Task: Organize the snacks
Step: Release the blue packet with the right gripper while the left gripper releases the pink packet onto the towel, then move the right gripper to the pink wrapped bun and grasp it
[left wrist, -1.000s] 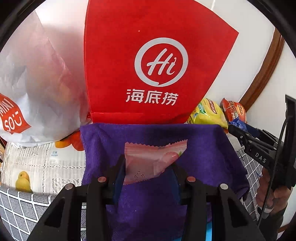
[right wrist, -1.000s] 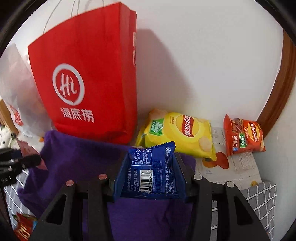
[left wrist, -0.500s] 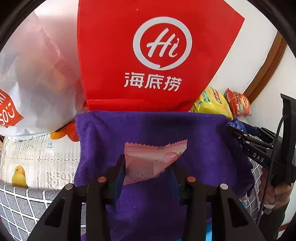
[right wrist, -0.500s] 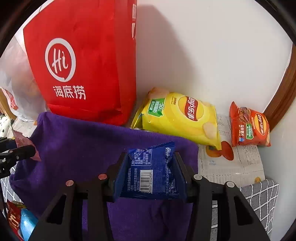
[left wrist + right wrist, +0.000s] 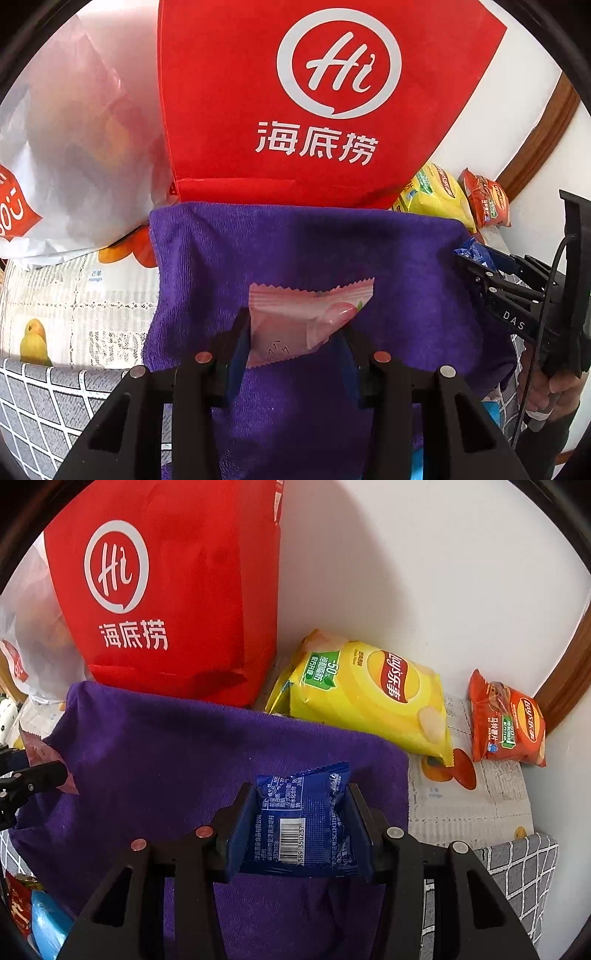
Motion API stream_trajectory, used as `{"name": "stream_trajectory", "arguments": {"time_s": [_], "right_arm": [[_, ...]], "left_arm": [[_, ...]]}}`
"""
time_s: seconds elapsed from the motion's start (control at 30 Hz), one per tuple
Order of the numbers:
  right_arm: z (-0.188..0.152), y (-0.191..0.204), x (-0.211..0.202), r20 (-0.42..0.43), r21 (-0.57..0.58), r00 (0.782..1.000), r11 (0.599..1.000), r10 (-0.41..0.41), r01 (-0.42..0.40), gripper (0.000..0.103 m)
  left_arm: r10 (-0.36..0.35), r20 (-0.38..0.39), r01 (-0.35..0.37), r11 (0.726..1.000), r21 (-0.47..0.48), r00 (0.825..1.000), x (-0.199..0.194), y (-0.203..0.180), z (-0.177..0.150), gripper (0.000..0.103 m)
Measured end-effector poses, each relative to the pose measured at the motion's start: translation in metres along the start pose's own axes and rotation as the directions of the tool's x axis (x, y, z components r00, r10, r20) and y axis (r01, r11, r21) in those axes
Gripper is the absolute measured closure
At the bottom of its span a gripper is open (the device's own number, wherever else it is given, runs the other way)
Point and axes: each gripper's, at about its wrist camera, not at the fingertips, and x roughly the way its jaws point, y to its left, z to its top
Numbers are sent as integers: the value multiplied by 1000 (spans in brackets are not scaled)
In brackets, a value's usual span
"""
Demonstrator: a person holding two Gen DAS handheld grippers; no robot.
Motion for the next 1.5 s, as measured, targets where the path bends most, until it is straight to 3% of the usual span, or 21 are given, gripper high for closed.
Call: {"name": "stream_trajectory", "arguments": {"time_s": [0.2,0.63,0.77,0.87,1.33,1.5], "right_arm": [[0,0,-2,7,-1,1000,1000,6,-6,54],[5,1,-21,61,24,997,999,38,-39,39],[6,3,-29,82,28,995,998,54,-56,36],[7,3,-32,93,31,994,998,54,-57,36],[6,8,-56,149,35,989,999,1,-6,36],[-10,2,-77,179,79,983,997,-40,27,36]], "left_arm": [[14,-6,-14,1000,1,1000,3,-2,0,61],[10,-14,-10,1000,-4,1000,4,0,-1,61],[42,-24,-42,999,0,999,6,0,0,48],[42,-24,-42,999,-7,999,5,1,1,45],[5,39,-5,1000,0,999,-22,-2,3,42],[-11,78,10,1000,5,997,-38,-5,3,42]]}}
